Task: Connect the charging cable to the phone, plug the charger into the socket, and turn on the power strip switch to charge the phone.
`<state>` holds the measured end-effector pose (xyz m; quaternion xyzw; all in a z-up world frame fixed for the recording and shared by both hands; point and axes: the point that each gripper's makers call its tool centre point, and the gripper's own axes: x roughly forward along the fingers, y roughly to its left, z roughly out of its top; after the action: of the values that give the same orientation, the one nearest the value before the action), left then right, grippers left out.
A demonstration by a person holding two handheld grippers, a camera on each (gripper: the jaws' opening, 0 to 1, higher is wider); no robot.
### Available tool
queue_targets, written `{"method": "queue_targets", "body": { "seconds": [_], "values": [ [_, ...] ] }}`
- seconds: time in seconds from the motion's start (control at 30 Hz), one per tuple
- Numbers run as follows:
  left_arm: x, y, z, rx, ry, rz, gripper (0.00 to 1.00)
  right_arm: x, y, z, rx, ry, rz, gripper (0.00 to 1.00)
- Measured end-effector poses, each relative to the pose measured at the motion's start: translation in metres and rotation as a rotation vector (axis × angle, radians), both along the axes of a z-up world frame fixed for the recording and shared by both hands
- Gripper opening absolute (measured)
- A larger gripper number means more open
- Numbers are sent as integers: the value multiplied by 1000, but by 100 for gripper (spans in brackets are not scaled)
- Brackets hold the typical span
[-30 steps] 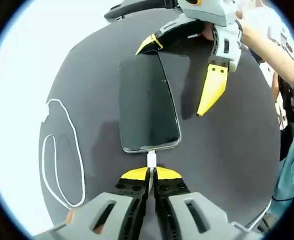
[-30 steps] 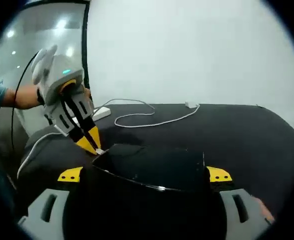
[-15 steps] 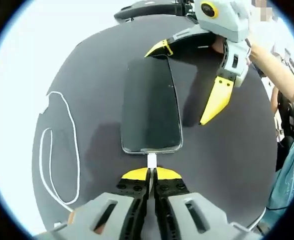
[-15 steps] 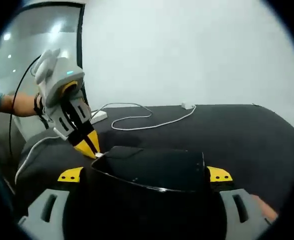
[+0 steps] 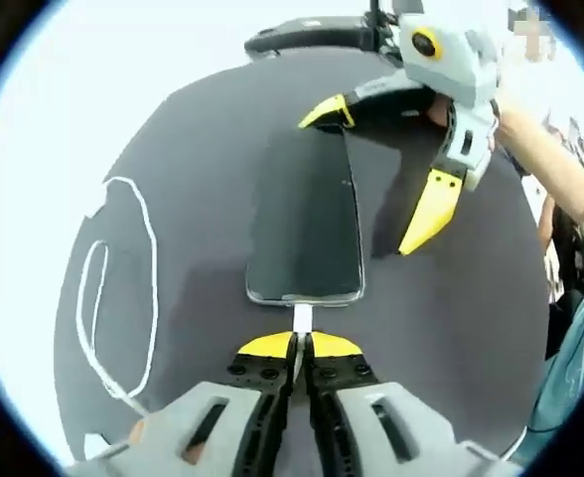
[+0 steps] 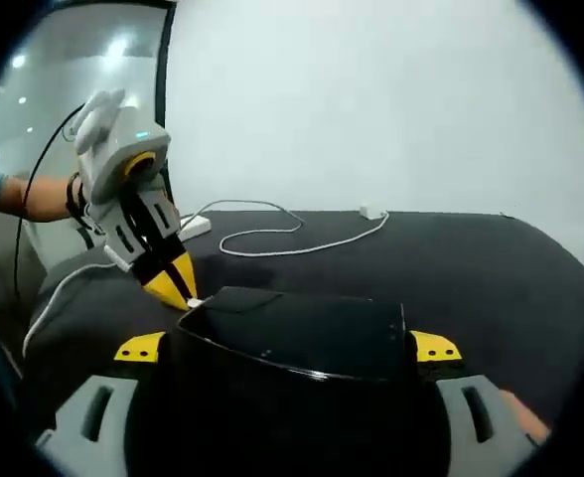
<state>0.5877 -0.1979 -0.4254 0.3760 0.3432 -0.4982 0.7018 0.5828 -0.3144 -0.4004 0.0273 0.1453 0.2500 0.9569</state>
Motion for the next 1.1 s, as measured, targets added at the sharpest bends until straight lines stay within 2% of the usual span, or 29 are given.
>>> {"method": "queue_targets", "body": {
  "seconds": [0.1, 0.2, 0.33, 0.47, 0.57, 0.63, 0.67, 0.77, 0.8, 0.83, 0.97, 1.1],
  "values": [
    [-5, 6, 3, -9, 10, 1, 10, -1, -5, 5, 33, 4, -8, 90],
    [-21, 7, 10, -58, 62, -22, 23, -6, -13, 13, 61, 11, -18, 90],
    [-39, 9, 33, -148, 103, -30, 29, -10, -34, 27, 37, 15, -64, 90],
    [-57, 16, 59, -234, 118, -70, 41, -17, -51, 44, 2, 37, -86, 90],
    [-70, 24, 80, -321, 135, -86, 50, -23, -57, 57, 9, 40, -97, 90],
    [-76, 28, 99, -424, 137, -95, 56, -29, -64, 66, -5, 52, -105, 89],
    [-80, 31, 109, -485, 157, -86, 60, -30, -67, 69, -29, 52, -111, 88],
    [-88, 43, 126, -584, 204, -77, 61, -31, -82, 84, -101, 47, -146, 81],
    [-86, 51, 132, -620, 213, -74, 61, -30, -84, 88, -104, 43, -157, 78],
    [-86, 58, 133, -619, 210, -75, 62, -25, -87, 94, -111, 43, -173, 76],
    [-77, 88, 141, -657, 170, -71, 66, -5, -84, 107, -80, 62, -168, 81],
    [-67, 118, 145, -700, 166, -32, 72, 33, -84, 113, -179, 82, -149, 82]
  ]
}}
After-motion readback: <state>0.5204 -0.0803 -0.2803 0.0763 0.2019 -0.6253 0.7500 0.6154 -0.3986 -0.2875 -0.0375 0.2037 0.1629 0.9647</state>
